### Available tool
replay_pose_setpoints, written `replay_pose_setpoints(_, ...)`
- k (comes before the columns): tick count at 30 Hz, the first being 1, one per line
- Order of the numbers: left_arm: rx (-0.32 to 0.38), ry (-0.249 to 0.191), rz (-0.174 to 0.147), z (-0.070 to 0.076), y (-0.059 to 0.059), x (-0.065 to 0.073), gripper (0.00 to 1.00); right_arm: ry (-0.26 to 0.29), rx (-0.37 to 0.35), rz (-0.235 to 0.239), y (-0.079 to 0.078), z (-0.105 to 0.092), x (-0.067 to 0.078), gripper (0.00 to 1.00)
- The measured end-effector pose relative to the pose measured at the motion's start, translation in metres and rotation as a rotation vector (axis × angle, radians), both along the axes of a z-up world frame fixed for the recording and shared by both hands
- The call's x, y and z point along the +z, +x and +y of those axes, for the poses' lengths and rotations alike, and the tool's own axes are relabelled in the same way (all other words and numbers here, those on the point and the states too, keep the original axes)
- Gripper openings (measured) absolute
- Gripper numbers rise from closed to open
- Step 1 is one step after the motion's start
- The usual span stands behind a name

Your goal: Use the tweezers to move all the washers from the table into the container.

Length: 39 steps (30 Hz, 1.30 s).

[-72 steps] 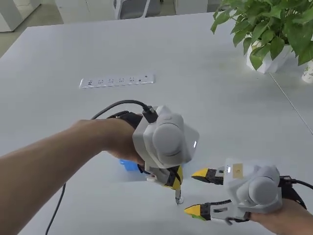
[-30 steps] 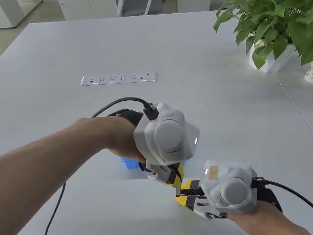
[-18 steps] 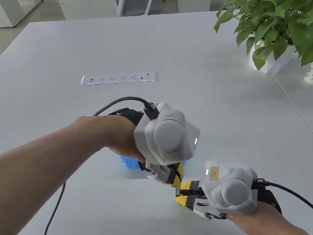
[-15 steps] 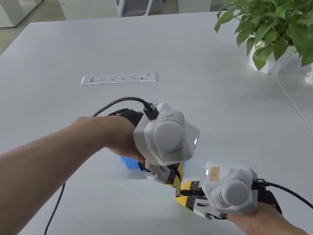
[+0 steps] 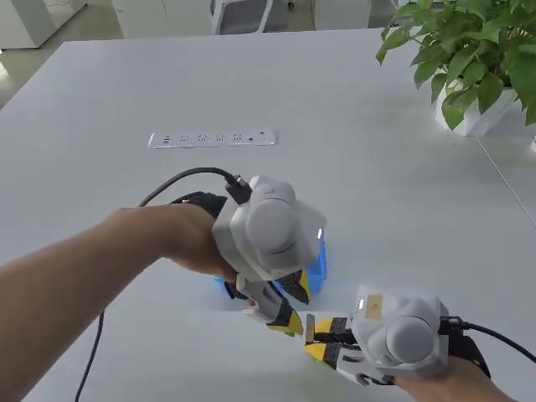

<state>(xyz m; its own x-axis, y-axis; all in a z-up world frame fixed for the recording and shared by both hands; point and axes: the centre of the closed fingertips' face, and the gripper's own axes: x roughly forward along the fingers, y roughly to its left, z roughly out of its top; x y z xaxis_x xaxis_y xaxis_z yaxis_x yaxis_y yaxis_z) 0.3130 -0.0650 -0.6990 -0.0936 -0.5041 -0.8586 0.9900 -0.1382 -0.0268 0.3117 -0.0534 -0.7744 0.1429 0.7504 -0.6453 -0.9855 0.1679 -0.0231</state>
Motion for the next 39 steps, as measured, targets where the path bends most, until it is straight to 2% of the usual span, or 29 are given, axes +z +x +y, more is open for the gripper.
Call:
replay_pose_setpoints(4,0.028,-0.015,0.004,0.005,0.001,0.0,0.31,-0.001,0.002,-0.004,0.0,0.0,0.003,0.06)
replay_pose_setpoints(10,0.098,-0.067,0.02,0.012,0.004,0.005,0.4,-0.002,0.003,-0.011,0.003,-0.003,0.01,0.07)
replay_pose_setpoints(13,0.123,-0.095,0.016,0.014,0.006,0.006,0.41,-0.001,0.001,-0.018,0.005,-0.005,0.014,0.07)
replay_pose_setpoints(19,0.172,-0.092,0.023,0.028,0.005,0.001,0.46,-0.001,0.009,-0.018,0.009,-0.007,0.026,0.07)
replay_pose_setpoints(21,0.203,-0.113,0.023,0.031,0.005,0.002,0.49,0.002,0.01,-0.025,0.012,-0.007,0.031,0.07)
replay_pose_setpoints(25,0.259,-0.153,0.042,0.039,0.003,0.004,0.56,0.004,0.019,-0.032,0.015,-0.008,0.039,0.07)
replay_pose_setpoints(29,0.336,-0.213,0.049,0.045,0.005,0.01,0.6,0.017,0.019,-0.04,0.023,-0.007,0.051,0.07)
replay_pose_setpoints(35,0.44,-0.291,0.041,0.06,0.011,0.019,0.65,0.037,0.019,-0.048,0.032,-0.002,0.064,0.07)
replay_pose_setpoints(37,0.472,-0.314,0.028,0.065,0.014,0.022,0.66,0.049,0.018,-0.048,0.035,0.0,0.068,0.07)
replay_pose_setpoints(39,0.493,-0.323,0.023,0.069,0.015,0.024,0.67,0.048,0.024,-0.052,0.037,0.002,0.071,0.07)
